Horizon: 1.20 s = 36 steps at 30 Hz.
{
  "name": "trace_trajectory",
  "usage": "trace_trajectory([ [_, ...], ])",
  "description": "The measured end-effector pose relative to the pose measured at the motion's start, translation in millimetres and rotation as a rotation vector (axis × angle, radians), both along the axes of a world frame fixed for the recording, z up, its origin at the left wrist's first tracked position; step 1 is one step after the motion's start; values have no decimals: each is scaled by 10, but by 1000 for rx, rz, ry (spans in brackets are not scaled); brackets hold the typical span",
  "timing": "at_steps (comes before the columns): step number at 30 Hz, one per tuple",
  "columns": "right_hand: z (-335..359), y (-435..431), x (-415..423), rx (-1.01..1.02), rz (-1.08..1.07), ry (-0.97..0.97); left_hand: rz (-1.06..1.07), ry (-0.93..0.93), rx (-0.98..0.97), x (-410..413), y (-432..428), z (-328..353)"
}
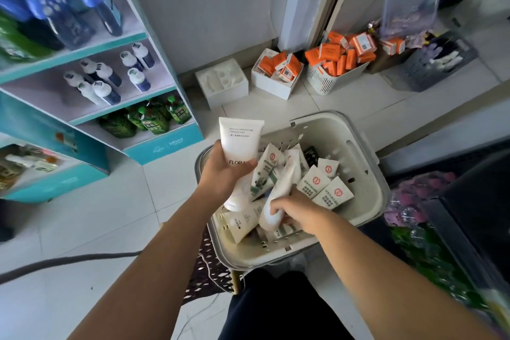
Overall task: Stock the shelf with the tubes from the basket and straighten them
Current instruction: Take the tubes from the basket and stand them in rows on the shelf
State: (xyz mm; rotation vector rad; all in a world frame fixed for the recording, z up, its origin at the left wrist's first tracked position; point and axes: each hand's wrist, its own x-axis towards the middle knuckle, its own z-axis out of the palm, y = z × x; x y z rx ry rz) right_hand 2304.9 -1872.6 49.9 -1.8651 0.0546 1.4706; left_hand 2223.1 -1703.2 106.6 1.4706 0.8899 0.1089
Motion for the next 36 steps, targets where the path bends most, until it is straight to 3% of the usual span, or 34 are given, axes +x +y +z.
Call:
trace_trajectory([
  [7,652,-463,374,362,-463,88,-125,-68,-30,330,-284,294],
  [11,1212,-791,500,612,-560,60,-254,-152,44,639,-563,662],
  [14,1562,-1104,587,688,-621,-71,-356,-254,47,882,-868,1030],
  [25,2907,-2564,432,548,-663,-784,-692,-624,91,1443,-2392,2334],
  [36,3720,-4229,103,421,-787,-1176,-847,-839,36,1485,-4206,2992],
])
